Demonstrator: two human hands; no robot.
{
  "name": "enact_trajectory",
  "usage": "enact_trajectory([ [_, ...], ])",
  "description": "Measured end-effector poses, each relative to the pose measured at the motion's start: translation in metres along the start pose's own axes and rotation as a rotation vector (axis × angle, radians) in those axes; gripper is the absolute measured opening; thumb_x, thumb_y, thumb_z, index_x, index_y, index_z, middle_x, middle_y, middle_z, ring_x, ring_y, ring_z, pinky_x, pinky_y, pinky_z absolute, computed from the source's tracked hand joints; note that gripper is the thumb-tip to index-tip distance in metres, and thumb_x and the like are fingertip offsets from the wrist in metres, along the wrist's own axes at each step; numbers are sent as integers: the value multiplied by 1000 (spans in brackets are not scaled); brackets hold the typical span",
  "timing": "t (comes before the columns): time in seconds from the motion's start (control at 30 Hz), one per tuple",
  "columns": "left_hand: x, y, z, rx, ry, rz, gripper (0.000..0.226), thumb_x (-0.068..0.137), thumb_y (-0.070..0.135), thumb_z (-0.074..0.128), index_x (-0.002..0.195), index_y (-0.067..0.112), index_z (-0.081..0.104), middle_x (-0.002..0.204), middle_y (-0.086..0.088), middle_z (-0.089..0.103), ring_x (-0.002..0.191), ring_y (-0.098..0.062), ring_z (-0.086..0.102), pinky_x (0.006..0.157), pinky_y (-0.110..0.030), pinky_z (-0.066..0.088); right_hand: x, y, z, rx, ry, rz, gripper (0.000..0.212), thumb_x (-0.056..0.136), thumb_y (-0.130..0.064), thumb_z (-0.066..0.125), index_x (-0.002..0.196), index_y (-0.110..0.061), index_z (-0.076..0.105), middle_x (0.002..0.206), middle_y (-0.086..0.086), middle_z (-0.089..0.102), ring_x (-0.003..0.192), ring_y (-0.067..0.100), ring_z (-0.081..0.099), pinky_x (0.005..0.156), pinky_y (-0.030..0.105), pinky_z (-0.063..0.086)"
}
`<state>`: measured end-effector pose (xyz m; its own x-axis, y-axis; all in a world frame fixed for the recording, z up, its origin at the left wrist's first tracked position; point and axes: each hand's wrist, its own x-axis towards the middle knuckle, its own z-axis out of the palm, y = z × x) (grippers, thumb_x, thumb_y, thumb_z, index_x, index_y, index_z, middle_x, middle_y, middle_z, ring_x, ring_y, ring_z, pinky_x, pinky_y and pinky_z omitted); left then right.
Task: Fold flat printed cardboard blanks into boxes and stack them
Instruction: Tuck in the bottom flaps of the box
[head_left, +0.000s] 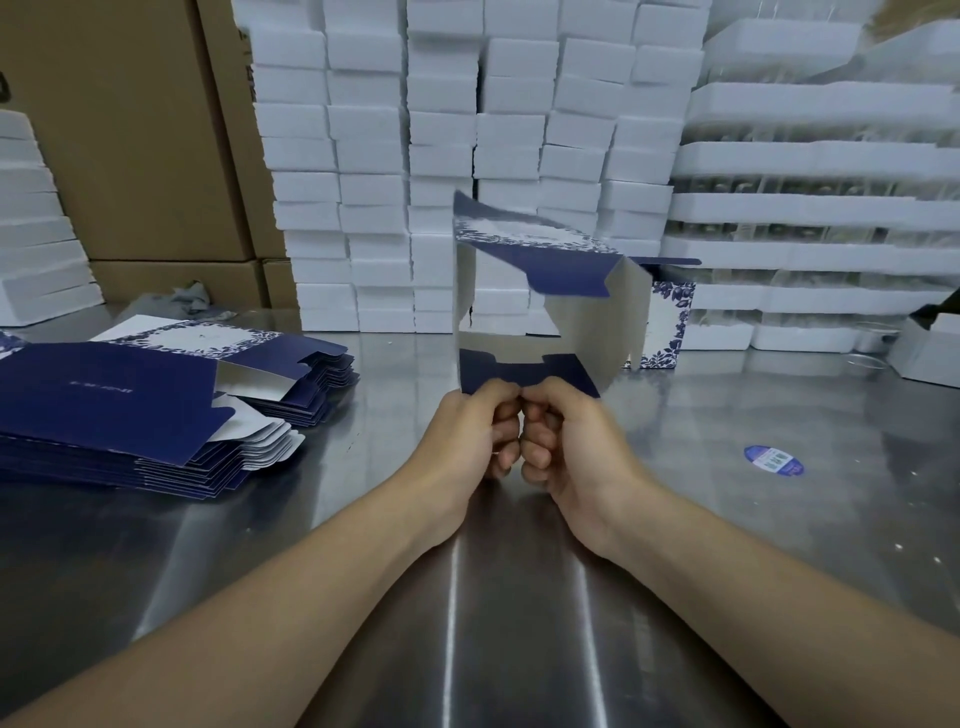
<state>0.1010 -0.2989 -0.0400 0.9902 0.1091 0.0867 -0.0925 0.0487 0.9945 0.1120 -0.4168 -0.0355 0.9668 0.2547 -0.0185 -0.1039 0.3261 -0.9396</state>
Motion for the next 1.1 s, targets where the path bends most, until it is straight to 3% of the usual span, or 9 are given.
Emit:
enact_trajectory([
  [0.17, 2, 1, 1, -155, 68, -58, 52, 107, 43, 49, 59, 21, 54, 49, 4, 32, 42, -15, 38, 51, -30, 34, 4, 0, 1, 109, 31, 54, 36, 102, -24, 40, 68, -17, 47, 49, -4, 32, 40, 12, 31, 40, 23, 26],
  [0.3, 1, -2, 2, -86, 141, -33, 41, 111, 29, 36, 75, 15, 49, 50, 4, 33, 46, -17, 36, 50, -29, 34, 5, 0, 1, 89, 83, 59, 35, 102, -24, 43, 69, -16, 47, 50, -3, 32, 39, 12, 31, 40, 24, 26],
  [0.43, 1, 2, 0, -158, 211, -59, 38, 110, 25, 38, 74, 17, 48, 50, 5, 34, 44, -15, 36, 47, -26, 34, 9, -1, -5, 107, 189, 21, 37, 104, -24, 49, 68, -19, 42, 47, -6, 29, 39, 11, 27, 35, 22, 25],
  [0.57, 0, 3, 1, -188, 251, -40, 37, 110, 33, 47, 76, 16, 48, 53, 3, 32, 47, -17, 36, 47, -26, 32, 11, 4, -7, -39, 148, -39, 35, 102, -14, 44, 67, -20, 40, 49, -5, 28, 41, 12, 27, 38, 23, 27],
  [0.73, -1, 0, 2, -140, 245, -27, 26, 105, 32, 57, 93, 10, 64, 56, -2, 41, 47, -16, 41, 53, -30, 38, 6, 12, -2, -202, -47, -82, 48, 104, -23, 52, 56, -25, 52, 49, -4, 37, 43, 14, 38, 40, 23, 34],
  [0.8, 1, -3, 0, -121, 311, -40, 26, 105, 30, 55, 102, 8, 69, 49, 3, 47, 46, -13, 45, 58, -32, 44, 6, 12, -2, -287, 31, -126, 46, 99, -31, 63, 55, -25, 53, 50, -5, 39, 45, 16, 39, 40, 25, 35],
  [0.9, 5, -2, -8, -116, 445, -38, 17, 104, 26, 51, 102, 20, 67, 50, 8, 48, 47, -12, 47, 52, -29, 47, 6, 5, -5, -385, 222, -256, 50, 85, -53, 77, 66, -23, 42, 52, -6, 38, 47, 16, 38, 41, 25, 36],
  [1.0, 9, -4, -18, -1, 480, 0, 18, 103, 26, 50, 91, 25, 63, 59, 4, 55, 53, -18, 50, 55, -29, 46, 4, -4, -6, -347, 233, -369, 58, 83, -68, 71, 65, -21, 43, 58, -6, 35, 55, 17, 36, 52, 30, 33],
  [1.1, 9, -8, -18, 153, 452, 79, 19, 102, 29, 50, 88, 22, 62, 63, 3, 59, 61, -25, 51, 64, -35, 46, -1, -9, -3, -225, 198, -413, 52, 98, -59, 59, 57, -27, 59, 57, -7, 35, 51, 13, 33, 43, 21, 30],
])
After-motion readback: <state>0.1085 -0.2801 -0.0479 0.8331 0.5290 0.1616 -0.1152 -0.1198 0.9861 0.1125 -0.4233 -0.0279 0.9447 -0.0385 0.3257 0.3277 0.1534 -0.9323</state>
